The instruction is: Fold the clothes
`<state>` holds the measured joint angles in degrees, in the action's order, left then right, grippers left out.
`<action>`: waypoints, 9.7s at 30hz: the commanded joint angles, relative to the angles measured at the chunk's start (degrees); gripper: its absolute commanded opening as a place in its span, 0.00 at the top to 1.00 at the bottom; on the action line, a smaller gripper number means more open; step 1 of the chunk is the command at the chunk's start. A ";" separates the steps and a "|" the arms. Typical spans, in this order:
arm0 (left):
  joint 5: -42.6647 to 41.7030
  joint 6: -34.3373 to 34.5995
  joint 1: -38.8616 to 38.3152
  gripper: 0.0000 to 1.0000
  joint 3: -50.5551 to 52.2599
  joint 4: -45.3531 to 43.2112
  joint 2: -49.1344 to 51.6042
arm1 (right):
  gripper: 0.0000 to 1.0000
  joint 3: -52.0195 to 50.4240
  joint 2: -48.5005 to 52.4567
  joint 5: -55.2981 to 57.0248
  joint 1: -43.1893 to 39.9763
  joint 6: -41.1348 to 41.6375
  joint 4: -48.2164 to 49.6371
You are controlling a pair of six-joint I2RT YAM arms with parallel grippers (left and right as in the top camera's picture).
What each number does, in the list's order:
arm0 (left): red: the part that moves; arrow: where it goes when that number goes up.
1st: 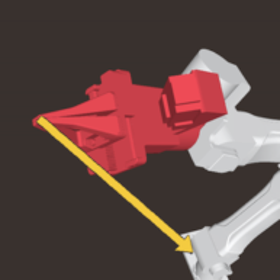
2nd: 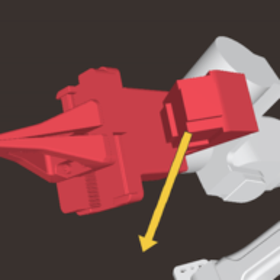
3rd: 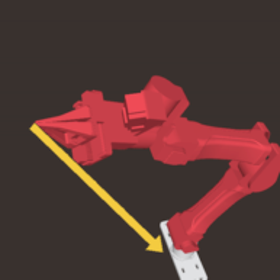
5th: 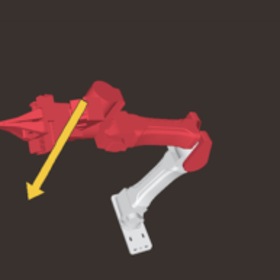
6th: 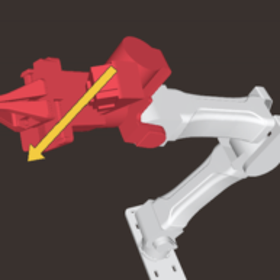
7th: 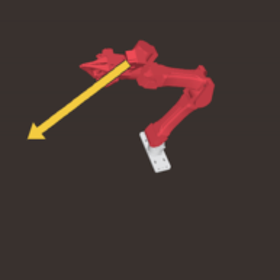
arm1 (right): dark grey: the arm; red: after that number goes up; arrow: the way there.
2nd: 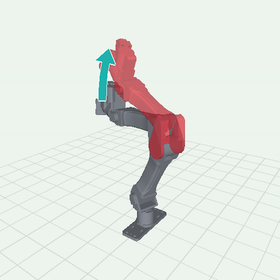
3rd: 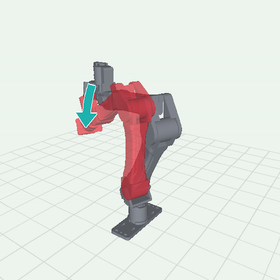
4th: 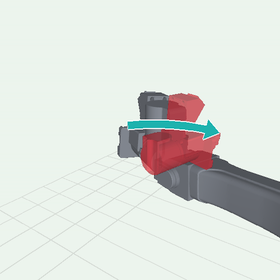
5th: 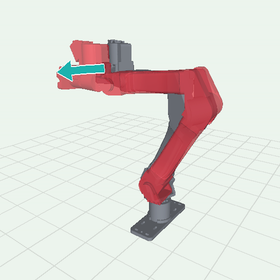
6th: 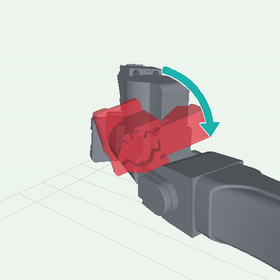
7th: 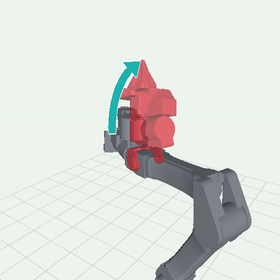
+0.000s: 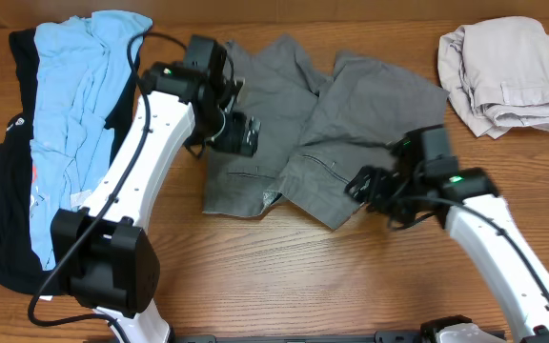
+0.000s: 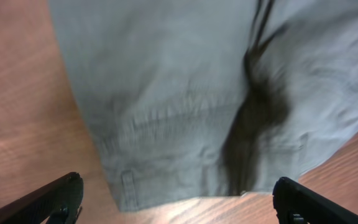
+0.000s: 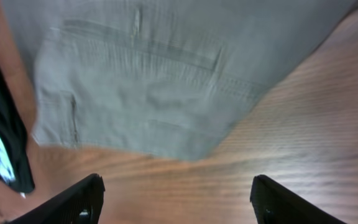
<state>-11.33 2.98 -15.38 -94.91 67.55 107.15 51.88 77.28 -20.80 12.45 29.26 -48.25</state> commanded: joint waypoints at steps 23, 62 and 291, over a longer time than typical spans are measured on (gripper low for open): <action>0.74 4.15 -0.28 0.00 21.57 -6.43 0.85 | 0.25 -7.34 14.25 9.90 7.96 6.47 19.85; 0.72 9.40 9.92 0.96 26.08 -22.32 -16.04 | 0.96 2.29 -8.20 9.18 -11.56 -1.75 -1.33; 2.54 10.71 18.45 0.00 -8.55 -30.93 13.07 | 0.77 80.91 80.56 24.13 0.48 -15.06 16.59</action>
<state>-9.15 14.63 3.01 -102.37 36.67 122.48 132.40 153.95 -0.08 16.47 8.73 -31.14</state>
